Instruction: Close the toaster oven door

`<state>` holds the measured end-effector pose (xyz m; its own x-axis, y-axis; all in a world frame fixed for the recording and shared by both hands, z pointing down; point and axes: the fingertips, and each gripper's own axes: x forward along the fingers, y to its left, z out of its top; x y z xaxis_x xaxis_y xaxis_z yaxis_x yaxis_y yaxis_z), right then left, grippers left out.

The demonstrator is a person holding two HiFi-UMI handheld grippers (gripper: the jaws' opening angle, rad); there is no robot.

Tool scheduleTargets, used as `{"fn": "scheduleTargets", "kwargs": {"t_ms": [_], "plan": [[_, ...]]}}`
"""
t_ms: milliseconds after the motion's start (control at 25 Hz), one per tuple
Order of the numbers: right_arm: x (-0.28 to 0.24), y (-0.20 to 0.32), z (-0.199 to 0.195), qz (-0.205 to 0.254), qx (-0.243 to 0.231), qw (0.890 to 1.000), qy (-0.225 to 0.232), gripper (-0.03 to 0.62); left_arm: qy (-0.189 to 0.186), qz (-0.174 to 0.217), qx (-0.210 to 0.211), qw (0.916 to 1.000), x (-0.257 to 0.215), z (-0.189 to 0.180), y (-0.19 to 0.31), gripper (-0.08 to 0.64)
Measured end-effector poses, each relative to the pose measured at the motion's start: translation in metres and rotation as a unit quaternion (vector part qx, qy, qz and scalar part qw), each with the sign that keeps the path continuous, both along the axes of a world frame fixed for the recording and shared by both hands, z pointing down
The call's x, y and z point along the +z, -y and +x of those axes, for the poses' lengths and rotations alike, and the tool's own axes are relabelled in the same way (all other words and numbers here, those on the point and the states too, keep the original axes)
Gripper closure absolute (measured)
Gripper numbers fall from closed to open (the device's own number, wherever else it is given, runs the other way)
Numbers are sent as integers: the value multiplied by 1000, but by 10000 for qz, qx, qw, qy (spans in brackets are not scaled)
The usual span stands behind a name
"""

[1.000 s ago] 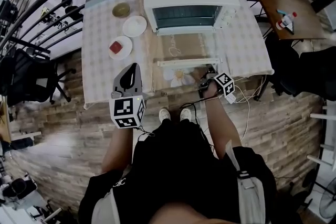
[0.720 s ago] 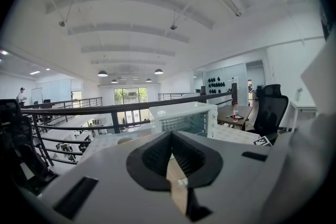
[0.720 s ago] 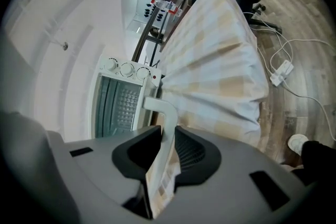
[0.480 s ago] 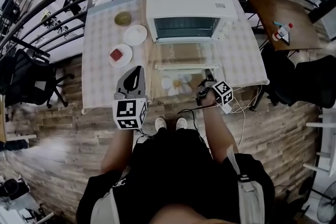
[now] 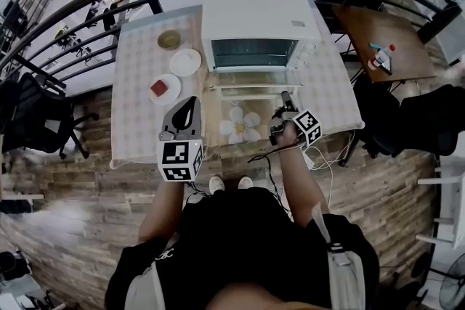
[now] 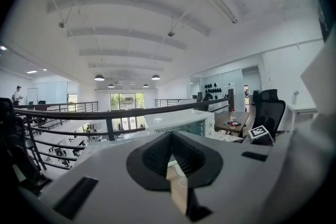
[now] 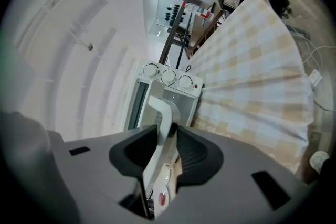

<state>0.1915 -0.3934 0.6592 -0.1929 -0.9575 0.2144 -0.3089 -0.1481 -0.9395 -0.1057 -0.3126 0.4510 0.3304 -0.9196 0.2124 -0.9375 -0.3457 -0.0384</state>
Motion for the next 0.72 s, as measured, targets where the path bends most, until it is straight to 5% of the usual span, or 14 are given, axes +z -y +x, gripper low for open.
{"fn": "scheduleTargets", "kwargs": {"t_ms": [720], "plan": [[-62,73,2,249,-1,9997,8,463,-88,266,-184,9994,-14,-14,10,546]]}}
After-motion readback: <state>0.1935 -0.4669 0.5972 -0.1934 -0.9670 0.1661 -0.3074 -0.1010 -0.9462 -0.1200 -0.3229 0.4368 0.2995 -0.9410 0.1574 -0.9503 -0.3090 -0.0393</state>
